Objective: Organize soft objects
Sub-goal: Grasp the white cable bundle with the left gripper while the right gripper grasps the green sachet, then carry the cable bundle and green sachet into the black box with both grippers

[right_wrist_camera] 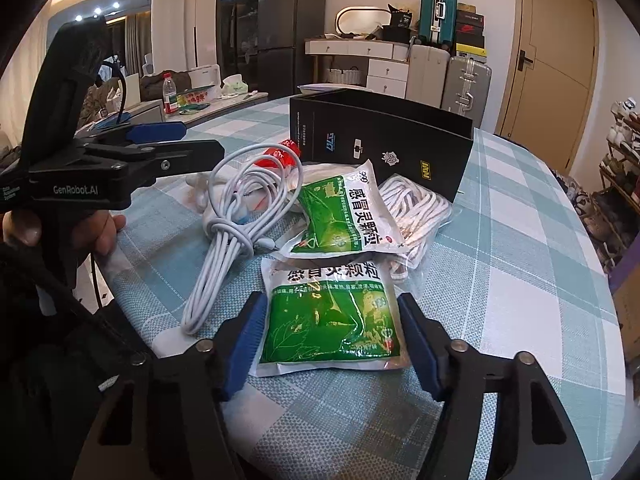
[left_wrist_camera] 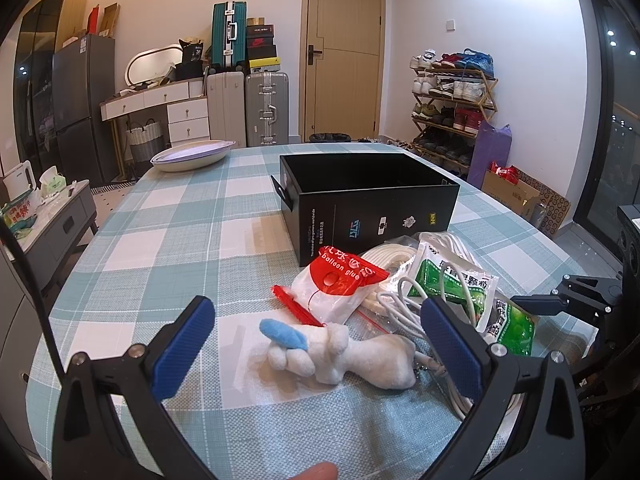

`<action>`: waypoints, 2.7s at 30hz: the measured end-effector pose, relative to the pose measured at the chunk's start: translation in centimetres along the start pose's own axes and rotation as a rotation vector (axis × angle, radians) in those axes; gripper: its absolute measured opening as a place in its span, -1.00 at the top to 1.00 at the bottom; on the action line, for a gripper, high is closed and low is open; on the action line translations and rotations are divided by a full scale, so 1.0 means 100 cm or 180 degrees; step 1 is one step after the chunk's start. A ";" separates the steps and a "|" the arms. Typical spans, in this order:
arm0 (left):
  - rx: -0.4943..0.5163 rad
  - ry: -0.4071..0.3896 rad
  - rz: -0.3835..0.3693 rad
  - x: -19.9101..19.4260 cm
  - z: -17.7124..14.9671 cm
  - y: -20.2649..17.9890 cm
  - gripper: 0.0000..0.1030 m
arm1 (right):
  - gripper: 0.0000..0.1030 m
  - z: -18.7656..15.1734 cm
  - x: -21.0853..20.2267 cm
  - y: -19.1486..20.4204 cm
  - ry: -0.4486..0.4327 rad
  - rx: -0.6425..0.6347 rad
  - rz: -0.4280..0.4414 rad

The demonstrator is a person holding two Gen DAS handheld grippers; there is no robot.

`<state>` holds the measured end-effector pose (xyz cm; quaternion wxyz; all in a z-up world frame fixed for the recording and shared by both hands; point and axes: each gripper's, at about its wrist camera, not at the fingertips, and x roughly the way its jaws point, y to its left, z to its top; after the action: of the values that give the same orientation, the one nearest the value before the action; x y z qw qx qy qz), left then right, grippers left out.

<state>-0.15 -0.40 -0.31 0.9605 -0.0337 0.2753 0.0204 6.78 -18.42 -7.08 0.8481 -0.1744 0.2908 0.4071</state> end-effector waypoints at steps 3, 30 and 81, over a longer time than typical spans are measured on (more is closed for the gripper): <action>0.0004 -0.0001 0.0003 0.000 0.000 0.000 -1.00 | -0.11 -0.003 -0.004 -0.002 -0.0001 0.0008 0.0029; 0.0084 0.0289 -0.0865 -0.004 0.001 -0.035 -0.86 | -0.06 0.001 -0.042 -0.024 -0.0610 0.0379 -0.0057; 0.0000 0.0170 -0.1048 -0.011 0.023 -0.027 0.74 | -0.06 0.022 -0.056 -0.027 -0.0867 0.0406 -0.0017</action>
<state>0.32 -2.92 2.36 0.9432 -0.0790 0.2915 -0.1382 6.87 -22.18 -1.71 0.8901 -0.0641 0.1978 0.4055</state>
